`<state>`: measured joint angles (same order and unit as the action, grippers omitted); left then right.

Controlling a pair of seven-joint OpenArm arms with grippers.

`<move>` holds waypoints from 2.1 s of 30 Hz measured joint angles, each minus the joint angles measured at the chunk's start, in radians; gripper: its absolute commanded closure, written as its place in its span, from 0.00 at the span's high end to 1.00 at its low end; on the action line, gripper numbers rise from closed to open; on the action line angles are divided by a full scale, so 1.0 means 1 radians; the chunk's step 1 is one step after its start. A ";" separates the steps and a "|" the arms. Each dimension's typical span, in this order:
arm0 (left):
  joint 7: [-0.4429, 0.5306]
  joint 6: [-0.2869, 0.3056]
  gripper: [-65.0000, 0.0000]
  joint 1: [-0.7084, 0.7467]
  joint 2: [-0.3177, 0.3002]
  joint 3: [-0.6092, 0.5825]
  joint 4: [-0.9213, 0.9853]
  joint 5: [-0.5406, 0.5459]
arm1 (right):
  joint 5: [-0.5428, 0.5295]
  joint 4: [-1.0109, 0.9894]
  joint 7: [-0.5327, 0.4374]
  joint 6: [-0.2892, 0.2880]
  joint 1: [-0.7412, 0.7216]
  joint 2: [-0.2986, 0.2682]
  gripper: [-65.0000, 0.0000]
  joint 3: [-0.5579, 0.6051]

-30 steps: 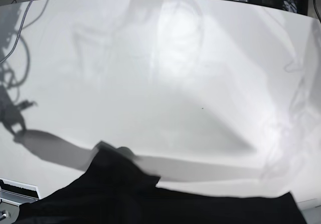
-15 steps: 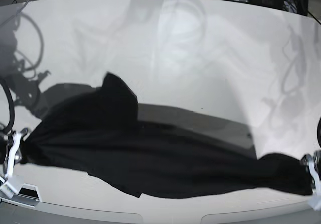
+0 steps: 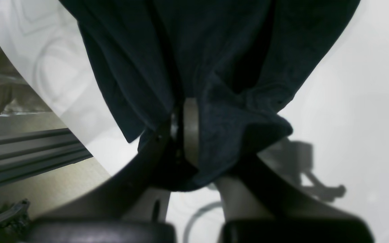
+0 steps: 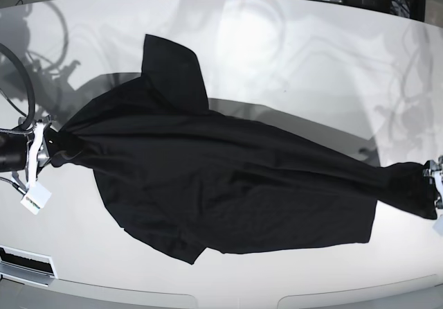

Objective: Layout the t-shirt on the table in an organized manner, then fold the t-shirt properly
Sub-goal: 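Lower the stretched shirt flat onto the table and release both grippers, then move the right gripper to the shirt's collar corner and grasp it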

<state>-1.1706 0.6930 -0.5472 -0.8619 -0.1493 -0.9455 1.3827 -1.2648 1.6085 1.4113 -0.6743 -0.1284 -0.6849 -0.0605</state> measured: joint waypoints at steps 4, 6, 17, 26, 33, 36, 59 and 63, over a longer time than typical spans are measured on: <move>-0.029 -0.001 0.00 0.037 -0.022 0.000 0.000 0.030 | 0.000 0.000 0.000 0.000 0.021 0.000 0.00 0.000; -0.061 0.000 0.00 0.052 -0.025 0.000 0.000 0.081 | 0.000 0.000 0.000 0.000 0.024 0.000 0.00 0.000; -0.111 0.000 0.00 0.132 -0.034 0.000 -0.002 0.077 | 0.000 0.000 -0.003 0.000 0.145 0.019 0.00 -0.001; -0.096 0.000 0.20 0.131 -0.077 0.000 -0.003 0.077 | 0.000 0.000 -0.005 -0.013 0.202 0.012 0.46 -0.001; -0.038 -0.001 0.64 0.074 -0.118 0.000 -0.005 0.081 | -0.001 0.000 -0.004 0.031 0.126 -0.009 0.68 -0.017; -0.035 0.000 0.64 0.047 -0.134 0.001 -0.006 0.083 | -0.063 0.000 -0.003 0.042 0.103 -0.016 0.68 -0.092; 0.001 0.000 0.64 0.040 -0.119 0.001 -0.007 0.076 | -0.191 0.020 0.000 -0.022 0.240 0.136 0.68 -0.235; 0.016 0.000 0.64 0.037 -0.114 0.001 -0.008 0.077 | -0.188 0.020 0.000 -0.019 0.325 0.253 0.62 -0.227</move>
<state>-1.1542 0.6933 -0.5106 -0.9756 -0.1486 -0.9531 1.4597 -1.4525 1.6287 1.4109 -0.6930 0.1967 -0.4324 -0.2871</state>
